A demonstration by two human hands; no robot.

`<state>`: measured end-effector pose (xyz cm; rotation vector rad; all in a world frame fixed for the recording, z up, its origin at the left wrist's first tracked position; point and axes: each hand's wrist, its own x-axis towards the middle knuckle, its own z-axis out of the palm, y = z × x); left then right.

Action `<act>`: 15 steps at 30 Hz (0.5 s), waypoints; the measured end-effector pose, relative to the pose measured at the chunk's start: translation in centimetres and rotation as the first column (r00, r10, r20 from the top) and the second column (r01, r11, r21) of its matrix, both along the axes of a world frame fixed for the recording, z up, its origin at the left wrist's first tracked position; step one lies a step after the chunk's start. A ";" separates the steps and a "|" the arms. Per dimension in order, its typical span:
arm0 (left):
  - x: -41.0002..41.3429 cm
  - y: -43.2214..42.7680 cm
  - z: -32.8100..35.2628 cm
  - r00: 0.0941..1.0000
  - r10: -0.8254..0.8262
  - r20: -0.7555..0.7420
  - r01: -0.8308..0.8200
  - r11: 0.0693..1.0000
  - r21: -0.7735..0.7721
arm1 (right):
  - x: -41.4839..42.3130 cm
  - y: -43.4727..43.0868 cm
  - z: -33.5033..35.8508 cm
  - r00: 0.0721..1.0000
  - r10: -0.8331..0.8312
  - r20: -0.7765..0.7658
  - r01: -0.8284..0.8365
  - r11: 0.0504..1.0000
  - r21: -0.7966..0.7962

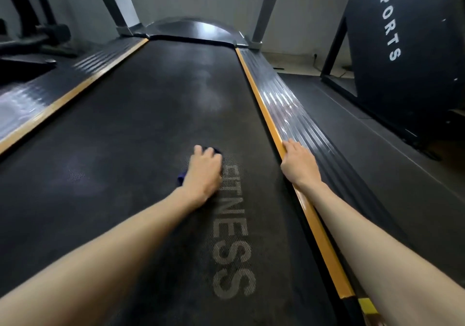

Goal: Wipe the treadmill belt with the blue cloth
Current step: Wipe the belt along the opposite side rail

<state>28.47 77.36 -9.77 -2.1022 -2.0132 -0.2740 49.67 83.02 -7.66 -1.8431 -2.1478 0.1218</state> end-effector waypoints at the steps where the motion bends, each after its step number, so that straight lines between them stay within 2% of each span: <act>1: 1.6 -0.1 -0.2 0.987 -0.162 -0.002 0.162 0.987 0.002 | 0.0 0.0 0.0 1.000 0.003 0.002 -0.003 1.000 0.003; 3: 2.7 0.0 -0.4 0.884 -0.463 -0.066 0.466 0.883 0.053 | 0.1 0.1 0.1 1.000 0.009 0.010 -0.009 1.000 0.014; 4: 2.0 0.5 -0.4 0.848 -0.515 -0.127 0.527 0.844 0.097 | 0.2 0.1 0.1 1.000 0.011 0.012 -0.011 1.000 0.011; 5: 0.5 1.3 -0.5 0.863 -0.476 -0.170 0.499 0.856 0.135 | 0.2 0.2 0.0 1.000 0.017 0.018 -0.017 1.000 0.005; 7: -4.2 3.6 -1.2 0.952 -0.269 -0.146 0.295 0.936 0.194 | 0.2 0.4 -0.2 0.999 0.026 0.036 -0.027 1.000 0.010; 8: -7.2 4.6 -1.5 0.987 -0.126 -0.100 0.140 0.978 0.152 | 0.2 0.5 -0.3 0.998 0.030 0.046 -0.031 0.999 0.017; 9: -10.1 5.5 -1.7 0.997 0.015 -0.070 -0.009 0.997 0.079 | 0.3 0.6 -0.4 0.998 0.031 0.054 -0.032 0.999 0.028; 11: -14.9 7.1 -1.5 0.974 0.217 -0.062 -0.219 0.976 -0.023 | 0.3 0.7 -0.6 0.997 0.033 0.067 -0.036 0.998 0.048; 13: -16.5 9.3 -1.2 0.956 0.293 0.007 -0.292 0.955 -0.047 | 0.2 1.0 -0.8 0.998 0.032 0.061 -0.036 0.998 0.061; 15: -14.2 11.2 -0.5 0.952 0.281 0.123 -0.278 0.960 -0.036 | 0.3 1.2 -0.7 0.999 0.023 0.039 -0.025 0.998 0.060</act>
